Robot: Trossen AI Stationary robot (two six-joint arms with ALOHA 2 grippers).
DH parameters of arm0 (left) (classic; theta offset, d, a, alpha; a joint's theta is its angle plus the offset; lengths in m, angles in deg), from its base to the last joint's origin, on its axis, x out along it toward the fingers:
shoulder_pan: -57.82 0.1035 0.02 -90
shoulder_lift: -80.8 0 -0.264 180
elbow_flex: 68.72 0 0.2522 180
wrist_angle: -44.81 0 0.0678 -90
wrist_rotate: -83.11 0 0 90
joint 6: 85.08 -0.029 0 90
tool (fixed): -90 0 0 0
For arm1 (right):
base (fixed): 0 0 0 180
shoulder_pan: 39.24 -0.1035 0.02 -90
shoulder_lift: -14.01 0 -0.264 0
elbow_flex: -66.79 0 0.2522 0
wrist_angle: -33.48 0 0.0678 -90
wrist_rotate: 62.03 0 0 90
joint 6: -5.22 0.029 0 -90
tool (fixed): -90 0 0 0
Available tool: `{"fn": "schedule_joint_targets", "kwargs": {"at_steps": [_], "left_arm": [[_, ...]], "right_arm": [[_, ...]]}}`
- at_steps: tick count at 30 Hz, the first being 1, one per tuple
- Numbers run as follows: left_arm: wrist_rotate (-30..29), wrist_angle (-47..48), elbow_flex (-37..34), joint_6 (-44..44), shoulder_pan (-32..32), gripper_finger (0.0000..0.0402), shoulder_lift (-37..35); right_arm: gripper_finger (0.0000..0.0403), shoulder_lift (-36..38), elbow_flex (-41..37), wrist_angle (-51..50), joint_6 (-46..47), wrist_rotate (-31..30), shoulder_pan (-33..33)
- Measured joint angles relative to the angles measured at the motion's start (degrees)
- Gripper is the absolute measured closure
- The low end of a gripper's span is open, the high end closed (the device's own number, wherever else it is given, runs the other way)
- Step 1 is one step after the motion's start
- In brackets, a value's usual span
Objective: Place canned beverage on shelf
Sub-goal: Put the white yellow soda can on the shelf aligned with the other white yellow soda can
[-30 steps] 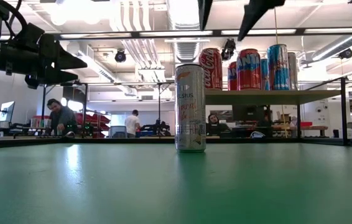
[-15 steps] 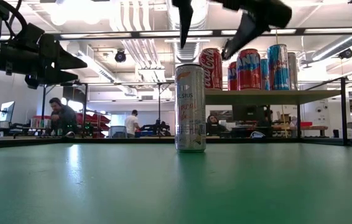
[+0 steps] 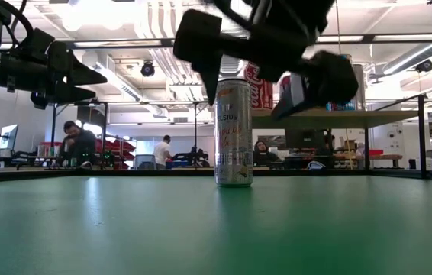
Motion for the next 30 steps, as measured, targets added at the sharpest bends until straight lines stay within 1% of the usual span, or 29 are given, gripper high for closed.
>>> {"fn": "schedule_joint_targets", "kwargs": {"at_steps": [4, 13, 17, 27, 30], "left_arm": [[-0.02, 0.00, 0.00, 0.00, 0.02, 0.0015, 0.00], [0.00, 0.00, 0.00, 0.00, 0.01, 0.0015, 0.00], [0.00, 0.00, 0.00, 0.00, 0.00, 0.0015, 0.00], [0.00, 0.00, 0.00, 0.00, 0.00, 0.0015, 0.00], [-0.02, 0.00, 0.00, 0.00, 0.02, 0.0015, 0.00]], "right_arm": [[0.0016, -2.95, 0.00, -0.24, 3.78, -0.79, -0.09], [0.0016, -6.10, 0.00, -1.04, 5.07, -1.97, 0.57], [0.0016, -6.72, 0.00, -1.04, 6.38, -3.14, 2.30], [0.0016, -6.94, 0.00, -0.20, 6.32, -3.10, 8.17], [0.0017, -6.91, 0.00, -0.15, 5.76, -2.28, 9.37]]}}
